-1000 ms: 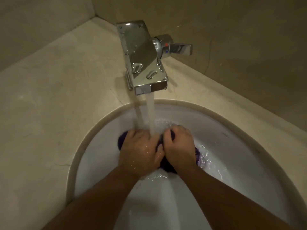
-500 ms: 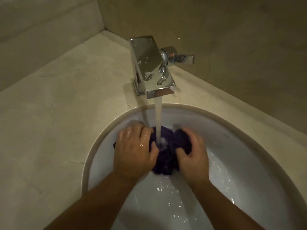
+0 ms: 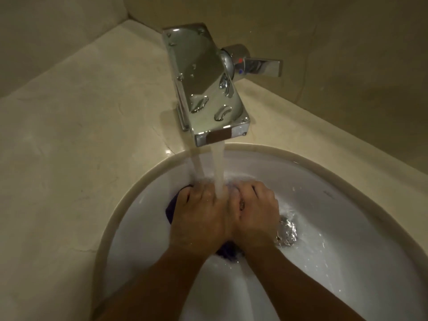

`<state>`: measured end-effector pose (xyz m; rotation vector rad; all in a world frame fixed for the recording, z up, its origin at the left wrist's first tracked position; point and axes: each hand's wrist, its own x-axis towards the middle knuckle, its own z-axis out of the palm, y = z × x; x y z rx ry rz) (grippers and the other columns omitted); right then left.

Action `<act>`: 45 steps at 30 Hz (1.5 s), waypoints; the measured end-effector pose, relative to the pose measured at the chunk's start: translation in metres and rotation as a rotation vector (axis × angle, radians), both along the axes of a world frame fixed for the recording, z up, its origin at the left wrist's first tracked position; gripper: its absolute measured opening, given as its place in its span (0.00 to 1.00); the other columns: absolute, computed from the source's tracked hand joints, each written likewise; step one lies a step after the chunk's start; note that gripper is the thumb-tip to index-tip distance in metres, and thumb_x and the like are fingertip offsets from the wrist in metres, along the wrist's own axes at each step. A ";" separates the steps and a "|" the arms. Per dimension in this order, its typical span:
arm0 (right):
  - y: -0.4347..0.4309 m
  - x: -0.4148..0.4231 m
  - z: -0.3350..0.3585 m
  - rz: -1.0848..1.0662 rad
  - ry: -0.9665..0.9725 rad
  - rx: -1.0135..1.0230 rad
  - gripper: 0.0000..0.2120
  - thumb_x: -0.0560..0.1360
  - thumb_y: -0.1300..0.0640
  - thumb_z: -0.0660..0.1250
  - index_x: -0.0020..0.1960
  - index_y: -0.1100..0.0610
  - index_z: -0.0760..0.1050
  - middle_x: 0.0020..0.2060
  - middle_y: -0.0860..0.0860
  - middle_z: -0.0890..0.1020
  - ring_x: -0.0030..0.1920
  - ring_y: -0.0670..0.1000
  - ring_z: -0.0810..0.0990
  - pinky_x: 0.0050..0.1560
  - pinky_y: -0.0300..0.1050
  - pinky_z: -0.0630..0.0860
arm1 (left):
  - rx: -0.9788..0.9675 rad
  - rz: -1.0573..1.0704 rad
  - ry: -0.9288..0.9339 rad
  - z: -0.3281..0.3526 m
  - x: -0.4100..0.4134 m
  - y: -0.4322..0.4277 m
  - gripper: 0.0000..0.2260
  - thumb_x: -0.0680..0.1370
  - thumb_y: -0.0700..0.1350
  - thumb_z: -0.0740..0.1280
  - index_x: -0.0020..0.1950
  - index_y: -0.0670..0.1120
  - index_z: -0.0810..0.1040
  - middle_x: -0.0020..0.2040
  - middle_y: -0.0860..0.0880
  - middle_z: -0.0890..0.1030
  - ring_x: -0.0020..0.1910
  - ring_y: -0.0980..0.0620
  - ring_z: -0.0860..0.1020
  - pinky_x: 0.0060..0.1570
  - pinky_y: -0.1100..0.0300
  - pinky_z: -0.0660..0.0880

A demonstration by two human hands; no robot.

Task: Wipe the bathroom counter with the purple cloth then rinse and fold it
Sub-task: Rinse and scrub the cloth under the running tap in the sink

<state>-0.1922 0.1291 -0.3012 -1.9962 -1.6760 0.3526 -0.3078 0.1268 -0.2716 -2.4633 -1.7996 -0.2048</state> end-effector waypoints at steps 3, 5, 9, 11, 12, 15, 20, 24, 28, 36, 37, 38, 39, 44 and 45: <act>0.005 0.005 -0.004 -0.009 -0.049 0.008 0.17 0.76 0.49 0.54 0.48 0.57 0.79 0.44 0.56 0.80 0.43 0.60 0.77 0.45 0.56 0.76 | -0.045 0.083 -0.032 -0.006 0.007 0.004 0.07 0.75 0.53 0.65 0.50 0.52 0.75 0.46 0.48 0.81 0.47 0.44 0.79 0.52 0.47 0.72; 0.009 0.007 -0.008 -0.022 -0.083 -0.019 0.16 0.74 0.51 0.54 0.46 0.57 0.77 0.40 0.57 0.80 0.40 0.62 0.77 0.46 0.56 0.75 | -0.040 0.102 -0.046 -0.007 0.011 0.007 0.06 0.75 0.53 0.66 0.44 0.51 0.74 0.41 0.47 0.80 0.42 0.44 0.78 0.48 0.47 0.73; 0.010 0.014 -0.017 0.032 -0.120 -0.168 0.10 0.73 0.51 0.57 0.47 0.54 0.75 0.41 0.53 0.79 0.43 0.57 0.77 0.51 0.56 0.73 | -0.026 0.113 -0.096 -0.004 0.015 0.014 0.14 0.78 0.57 0.61 0.37 0.51 0.73 0.37 0.49 0.77 0.38 0.46 0.76 0.44 0.51 0.71; 0.009 0.017 -0.019 0.051 -0.129 -0.136 0.13 0.76 0.50 0.55 0.47 0.54 0.76 0.42 0.52 0.80 0.45 0.56 0.77 0.54 0.56 0.73 | -0.020 0.091 -0.144 -0.005 0.017 0.018 0.14 0.78 0.55 0.62 0.35 0.52 0.70 0.33 0.51 0.75 0.34 0.48 0.75 0.41 0.54 0.69; 0.009 0.017 -0.019 0.039 -0.112 -0.104 0.16 0.78 0.50 0.53 0.46 0.55 0.76 0.40 0.53 0.80 0.44 0.57 0.77 0.54 0.56 0.73 | -0.012 0.079 -0.169 -0.005 0.019 0.018 0.13 0.77 0.54 0.62 0.34 0.53 0.68 0.32 0.51 0.75 0.33 0.48 0.75 0.40 0.55 0.68; 0.010 0.015 -0.015 0.021 -0.104 -0.073 0.19 0.80 0.50 0.50 0.42 0.56 0.76 0.37 0.54 0.79 0.41 0.58 0.78 0.53 0.56 0.74 | 0.005 0.066 -0.209 -0.008 0.019 0.018 0.13 0.78 0.54 0.60 0.35 0.54 0.62 0.31 0.53 0.72 0.32 0.50 0.73 0.41 0.56 0.67; 0.010 0.016 -0.008 0.056 -0.182 -0.117 0.20 0.79 0.51 0.48 0.41 0.57 0.75 0.38 0.56 0.79 0.42 0.58 0.77 0.52 0.56 0.75 | -0.016 0.065 -0.193 -0.008 0.017 0.017 0.13 0.79 0.54 0.59 0.36 0.54 0.64 0.32 0.54 0.70 0.33 0.50 0.71 0.43 0.55 0.68; 0.013 0.015 -0.006 0.140 -0.257 -0.284 0.26 0.77 0.45 0.43 0.53 0.53 0.78 0.52 0.54 0.81 0.56 0.56 0.76 0.66 0.54 0.68 | 0.048 0.034 -0.106 -0.003 0.015 0.013 0.10 0.77 0.49 0.63 0.37 0.50 0.72 0.32 0.49 0.74 0.31 0.45 0.73 0.39 0.53 0.70; 0.009 0.020 0.003 0.191 -0.054 -0.127 0.20 0.76 0.50 0.47 0.44 0.57 0.75 0.42 0.55 0.79 0.48 0.60 0.77 0.59 0.57 0.71 | 0.051 0.008 -0.047 -0.004 0.008 0.009 0.04 0.72 0.45 0.63 0.37 0.48 0.75 0.32 0.47 0.77 0.33 0.44 0.74 0.41 0.52 0.68; 0.011 0.005 0.049 0.189 0.187 0.139 0.18 0.81 0.52 0.48 0.43 0.58 0.72 0.40 0.53 0.74 0.43 0.56 0.72 0.46 0.53 0.69 | 0.172 0.131 -0.247 0.037 -0.011 0.010 0.08 0.73 0.46 0.56 0.37 0.46 0.72 0.34 0.46 0.72 0.37 0.44 0.72 0.43 0.50 0.64; 0.013 0.003 0.062 0.164 0.241 0.214 0.17 0.81 0.53 0.49 0.45 0.59 0.74 0.42 0.54 0.75 0.44 0.56 0.72 0.48 0.54 0.71 | 0.240 0.158 -0.320 0.045 -0.011 0.014 0.08 0.73 0.45 0.58 0.39 0.44 0.73 0.36 0.45 0.74 0.38 0.43 0.72 0.43 0.50 0.64; 0.016 0.001 0.073 0.140 0.291 0.275 0.16 0.81 0.54 0.51 0.48 0.59 0.75 0.44 0.53 0.77 0.47 0.55 0.73 0.50 0.54 0.71 | 0.292 0.182 -0.377 0.052 -0.010 0.016 0.08 0.73 0.44 0.59 0.41 0.43 0.74 0.38 0.44 0.76 0.39 0.43 0.72 0.43 0.50 0.64; 0.016 0.001 0.080 0.133 0.328 0.320 0.14 0.80 0.54 0.54 0.52 0.58 0.76 0.47 0.51 0.78 0.50 0.54 0.75 0.53 0.54 0.72 | 0.314 0.194 -0.416 0.057 -0.009 0.016 0.08 0.73 0.45 0.59 0.43 0.42 0.75 0.40 0.43 0.76 0.41 0.42 0.72 0.44 0.50 0.64; -0.008 0.012 0.070 0.045 0.437 0.231 0.09 0.75 0.48 0.61 0.48 0.49 0.78 0.44 0.41 0.79 0.48 0.49 0.78 0.51 0.57 0.76 | 0.157 0.116 -0.374 0.042 -0.010 -0.006 0.12 0.74 0.53 0.61 0.43 0.45 0.74 0.43 0.44 0.75 0.44 0.44 0.72 0.47 0.49 0.68; -0.010 0.015 0.062 -0.007 0.464 0.189 0.09 0.75 0.47 0.61 0.47 0.48 0.78 0.43 0.41 0.79 0.47 0.49 0.78 0.50 0.58 0.77 | 0.110 0.110 -0.353 0.034 -0.012 -0.008 0.12 0.74 0.54 0.62 0.43 0.45 0.73 0.43 0.44 0.76 0.44 0.43 0.73 0.47 0.49 0.69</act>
